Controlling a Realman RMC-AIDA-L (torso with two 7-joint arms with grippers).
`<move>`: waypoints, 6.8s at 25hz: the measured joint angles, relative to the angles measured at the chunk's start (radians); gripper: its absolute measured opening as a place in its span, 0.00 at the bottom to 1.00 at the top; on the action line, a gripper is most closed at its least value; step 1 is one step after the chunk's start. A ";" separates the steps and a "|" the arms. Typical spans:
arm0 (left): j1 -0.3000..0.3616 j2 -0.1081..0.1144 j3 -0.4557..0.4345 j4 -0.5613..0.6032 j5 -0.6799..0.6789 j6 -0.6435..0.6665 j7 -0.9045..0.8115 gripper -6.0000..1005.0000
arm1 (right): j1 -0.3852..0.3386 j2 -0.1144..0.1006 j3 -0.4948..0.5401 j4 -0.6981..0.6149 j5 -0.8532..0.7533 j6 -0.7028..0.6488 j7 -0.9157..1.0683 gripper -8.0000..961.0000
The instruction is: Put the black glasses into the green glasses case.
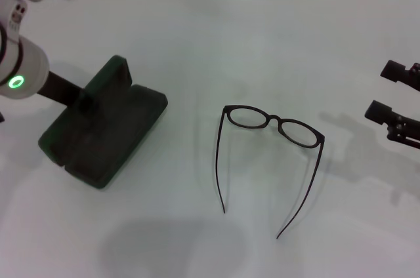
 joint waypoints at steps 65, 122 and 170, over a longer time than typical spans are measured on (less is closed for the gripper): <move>-0.383 -0.011 0.414 -0.432 -0.080 -0.478 0.571 0.41 | 0.064 0.017 -0.114 0.117 -0.180 -0.113 -0.003 0.85; 0.235 0.002 -0.376 -1.145 -1.451 0.034 1.771 0.39 | 0.799 0.017 -0.513 -0.103 -0.949 0.385 1.059 0.74; 0.166 -0.001 -0.377 -1.273 -1.452 0.018 1.825 0.39 | 0.776 0.017 -0.719 -0.078 -0.749 0.502 1.000 0.18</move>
